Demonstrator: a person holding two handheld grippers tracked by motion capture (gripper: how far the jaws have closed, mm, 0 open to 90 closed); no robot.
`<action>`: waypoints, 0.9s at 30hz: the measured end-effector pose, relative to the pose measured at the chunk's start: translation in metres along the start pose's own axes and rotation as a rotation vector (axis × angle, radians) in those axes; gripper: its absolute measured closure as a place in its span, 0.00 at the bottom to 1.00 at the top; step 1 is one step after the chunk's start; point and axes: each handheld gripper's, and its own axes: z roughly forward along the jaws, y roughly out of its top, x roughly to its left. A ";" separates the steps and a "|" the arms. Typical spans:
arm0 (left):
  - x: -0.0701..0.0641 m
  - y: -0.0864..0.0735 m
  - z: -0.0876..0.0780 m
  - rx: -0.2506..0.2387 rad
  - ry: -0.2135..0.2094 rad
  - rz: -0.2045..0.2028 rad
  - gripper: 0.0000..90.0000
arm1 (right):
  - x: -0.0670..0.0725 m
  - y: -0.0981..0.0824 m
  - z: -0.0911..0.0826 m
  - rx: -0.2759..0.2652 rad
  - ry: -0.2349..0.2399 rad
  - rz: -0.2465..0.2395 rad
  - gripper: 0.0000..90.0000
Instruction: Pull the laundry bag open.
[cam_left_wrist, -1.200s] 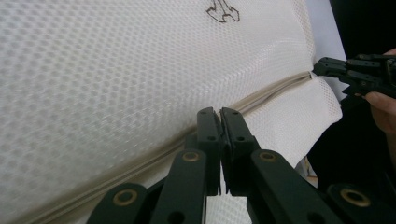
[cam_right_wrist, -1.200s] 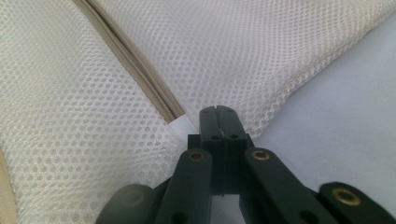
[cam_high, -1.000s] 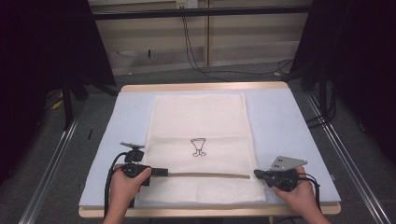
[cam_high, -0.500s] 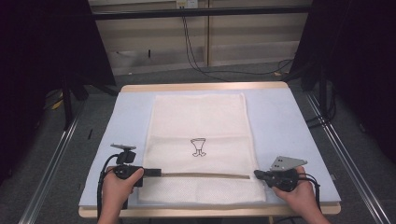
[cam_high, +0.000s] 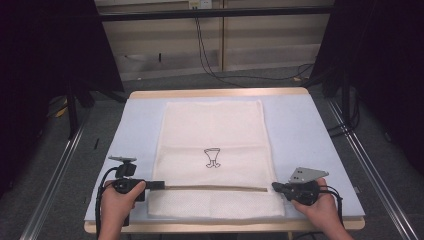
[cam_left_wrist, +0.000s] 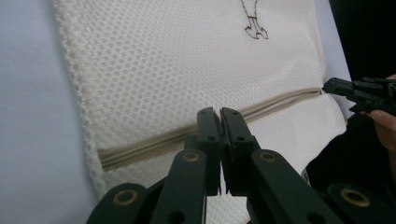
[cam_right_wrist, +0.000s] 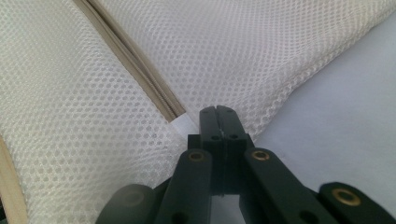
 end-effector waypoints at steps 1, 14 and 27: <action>0.001 0.000 0.000 -0.007 -0.006 -0.007 0.97 | 0.000 0.000 0.000 0.000 0.001 0.001 1.00; 0.016 -0.001 -0.013 -0.023 0.045 -0.030 0.97 | 0.001 0.000 0.000 0.002 -0.009 -0.005 1.00; 0.046 -0.004 -0.032 -0.041 0.062 -0.115 0.97 | 0.000 0.001 0.000 0.005 -0.003 -0.008 1.00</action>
